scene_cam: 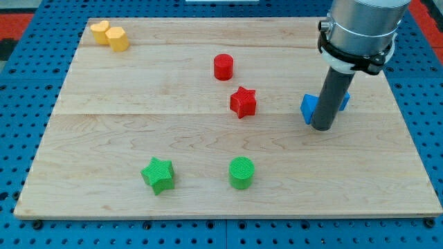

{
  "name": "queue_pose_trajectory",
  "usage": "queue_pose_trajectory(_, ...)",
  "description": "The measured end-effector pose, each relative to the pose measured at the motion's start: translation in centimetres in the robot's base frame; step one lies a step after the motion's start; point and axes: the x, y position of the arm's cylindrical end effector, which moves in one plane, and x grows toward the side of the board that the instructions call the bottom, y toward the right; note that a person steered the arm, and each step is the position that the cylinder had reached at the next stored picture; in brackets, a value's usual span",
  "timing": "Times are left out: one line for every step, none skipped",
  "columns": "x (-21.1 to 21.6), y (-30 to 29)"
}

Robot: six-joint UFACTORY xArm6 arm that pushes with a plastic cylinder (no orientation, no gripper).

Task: Slide the red star towards the red circle

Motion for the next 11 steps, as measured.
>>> queue_pose_trajectory(-1.3, -0.2)
queue_pose_trajectory(-3.3, -0.6)
queue_pose_trajectory(-2.1, 0.4)
queue_pose_trajectory(-1.5, -3.6)
queue_pose_trajectory(-1.7, -13.1)
queue_pose_trajectory(-3.3, -14.1)
queue_pose_trajectory(-4.4, -14.5)
queue_pose_trajectory(-4.5, -15.7)
queue_pose_trajectory(-4.5, -15.8)
queue_pose_trajectory(-4.5, -15.8)
queue_pose_trajectory(-4.4, -15.5)
